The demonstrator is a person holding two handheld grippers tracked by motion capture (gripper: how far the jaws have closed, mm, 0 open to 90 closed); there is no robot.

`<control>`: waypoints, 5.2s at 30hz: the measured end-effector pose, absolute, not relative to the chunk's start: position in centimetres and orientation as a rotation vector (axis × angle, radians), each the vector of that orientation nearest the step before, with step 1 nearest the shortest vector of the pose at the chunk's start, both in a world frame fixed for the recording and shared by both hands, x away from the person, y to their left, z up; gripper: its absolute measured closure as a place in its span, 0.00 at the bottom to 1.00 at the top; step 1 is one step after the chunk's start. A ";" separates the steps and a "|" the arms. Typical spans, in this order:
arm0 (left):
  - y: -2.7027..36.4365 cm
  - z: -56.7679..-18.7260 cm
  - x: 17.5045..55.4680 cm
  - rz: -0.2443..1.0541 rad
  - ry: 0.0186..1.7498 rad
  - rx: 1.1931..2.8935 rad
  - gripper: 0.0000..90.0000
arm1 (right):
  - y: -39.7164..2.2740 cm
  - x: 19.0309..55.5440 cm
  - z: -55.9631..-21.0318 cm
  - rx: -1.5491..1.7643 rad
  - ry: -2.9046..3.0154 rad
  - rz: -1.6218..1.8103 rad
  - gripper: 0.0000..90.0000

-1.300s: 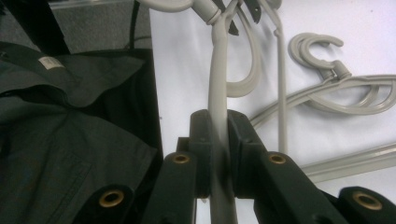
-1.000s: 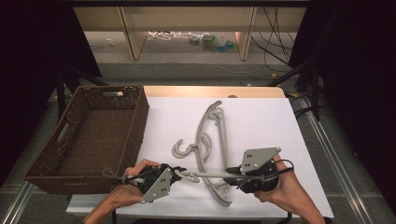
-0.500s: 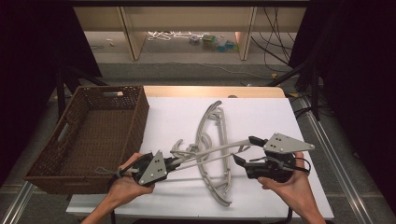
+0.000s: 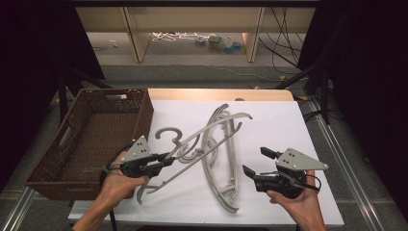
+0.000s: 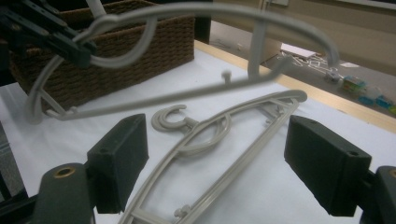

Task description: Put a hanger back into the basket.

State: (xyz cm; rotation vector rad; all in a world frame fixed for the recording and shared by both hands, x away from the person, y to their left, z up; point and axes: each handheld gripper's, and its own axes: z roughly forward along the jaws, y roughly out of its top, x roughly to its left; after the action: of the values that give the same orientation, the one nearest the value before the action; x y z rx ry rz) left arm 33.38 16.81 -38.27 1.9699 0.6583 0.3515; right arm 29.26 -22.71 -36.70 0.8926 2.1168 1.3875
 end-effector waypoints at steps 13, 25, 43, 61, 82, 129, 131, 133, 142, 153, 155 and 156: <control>21.8 -32.5 33.8 0.254 0.761 1.811 0.88 | -22.6 29.1 -39.7 0.918 2.151 1.378 0.24; 25.9 -29.2 35.4 0.360 0.849 1.835 0.88 | -22.5 29.2 -40.1 0.921 2.159 1.381 0.22; 34.5 -28.2 37.7 0.621 1.027 1.843 0.88 | -22.6 29.4 -40.3 0.939 2.169 1.380 0.22; 39.2 -32.4 37.6 0.715 1.076 1.942 0.88 | -22.5 29.5 -40.5 0.934 2.175 1.378 0.21; 40.4 -36.5 39.1 0.616 1.187 2.100 0.88 | -22.5 29.5 -40.5 0.914 2.163 1.392 0.18; 39.1 -37.7 40.3 0.691 1.629 1.726 0.40 | -22.3 29.7 -40.9 0.919 2.196 1.373 0.18; 37.8 -36.5 39.1 0.714 1.558 1.723 0.37 | -22.1 29.8 -41.0 0.909 2.182 1.401 0.18; 36.6 -35.9 38.3 0.695 1.503 1.741 0.32 | -22.2 29.8 -41.0 0.910 2.193 1.390 0.18; 30.3 -35.7 34.5 0.549 1.278 1.654 0.25 | -22.2 29.8 -41.0 0.919 2.170 1.393 0.18; 24.4 -36.4 32.2 0.482 1.077 1.601 0.23 | -22.4 30.1 -41.6 0.938 2.190 1.406 0.18; 23.4 -37.0 31.8 0.499 1.032 1.610 0.23 | -22.4 30.2 -41.6 0.935 2.185 1.411 0.18; 23.1 -37.2 31.6 0.503 1.020 1.607 0.23 | -22.4 30.2 -41.6 0.936 2.182 1.413 0.18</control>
State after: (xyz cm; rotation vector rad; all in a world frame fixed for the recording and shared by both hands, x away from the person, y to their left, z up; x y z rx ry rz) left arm 31.58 23.12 -37.18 1.6066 1.0202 0.5031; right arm 30.21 -22.41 -41.63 0.9355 2.1815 1.4128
